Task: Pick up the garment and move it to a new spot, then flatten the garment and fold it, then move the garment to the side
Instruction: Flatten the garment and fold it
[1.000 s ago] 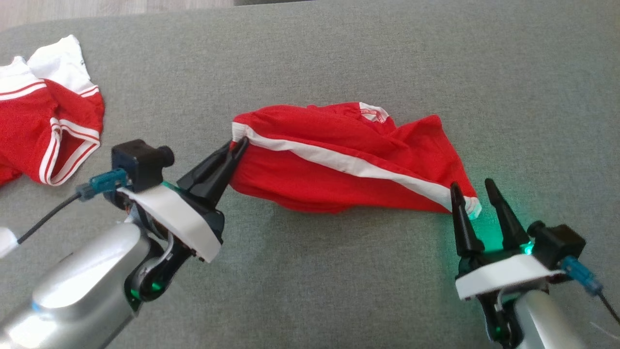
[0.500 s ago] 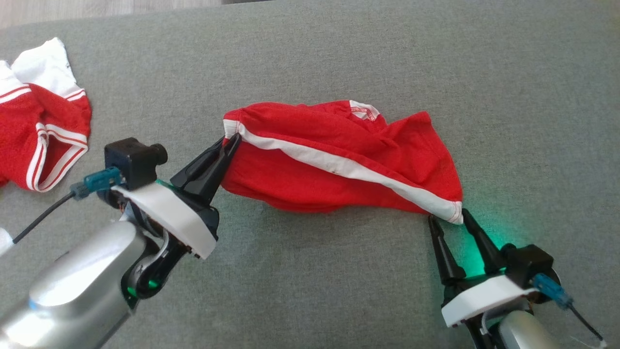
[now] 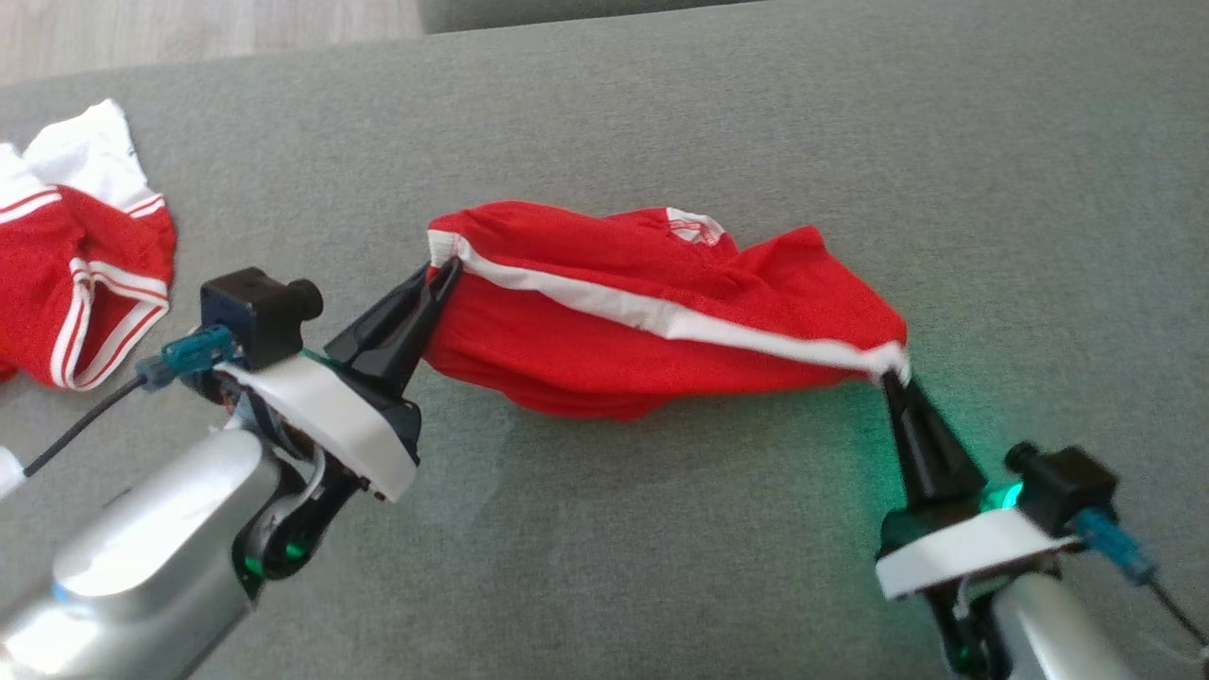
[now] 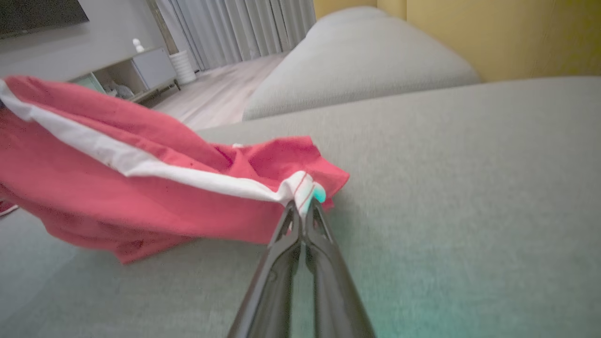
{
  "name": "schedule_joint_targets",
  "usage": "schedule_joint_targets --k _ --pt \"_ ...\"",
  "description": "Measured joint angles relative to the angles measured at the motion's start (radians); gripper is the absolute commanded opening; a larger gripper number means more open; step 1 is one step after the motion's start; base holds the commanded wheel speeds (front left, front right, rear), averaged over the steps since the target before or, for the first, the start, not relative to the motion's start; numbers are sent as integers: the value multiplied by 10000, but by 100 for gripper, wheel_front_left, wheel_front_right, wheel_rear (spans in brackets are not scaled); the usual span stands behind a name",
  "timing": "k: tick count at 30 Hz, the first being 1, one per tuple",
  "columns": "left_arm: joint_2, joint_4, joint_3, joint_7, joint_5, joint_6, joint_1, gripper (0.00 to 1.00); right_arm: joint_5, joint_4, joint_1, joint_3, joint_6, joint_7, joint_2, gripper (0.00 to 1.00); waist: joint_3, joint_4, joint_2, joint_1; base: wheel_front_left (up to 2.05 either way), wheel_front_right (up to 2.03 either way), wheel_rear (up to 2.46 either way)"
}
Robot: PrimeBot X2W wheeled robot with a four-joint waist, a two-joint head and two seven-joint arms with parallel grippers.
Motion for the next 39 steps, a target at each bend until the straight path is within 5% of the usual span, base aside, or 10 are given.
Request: schedule_joint_targets --k 8,13,20,28,33,39 --pt "61 65 -25 284 468 4 -863 0 -249 -1603 -877 -648 0 2 -2 0 -5 -320 0 -1 0 0 0" --pt "10 479 -35 696 1549 -192 -2709 0 -247 -1887 -2641 -888 0 2 -617 0 422 -416 0 0 0 0 0" --pt "-1381 1962 132 499 2903 -621 -6306 0 -146 -1223 -6666 -1595 0 -6 -2428 0 1402 -511 0 3 0 0 0" --pt "-3055 4094 669 -1860 3944 -834 -8894 0 -311 -1342 -9496 -2497 2 -15 -3563 0 2354 -696 0 4 0 0 0" --pt "-3246 4217 777 -2257 3825 -1057 -8321 0 -351 -1994 -8983 -2815 8 -29 -3777 0 2396 -737 0 0 0 0 0" --pt "-2928 3452 598 -2291 3684 -1139 -4527 0 -46 -2612 -5358 -2786 10 -35 -3135 0 2088 -638 0 0 0 0 0"
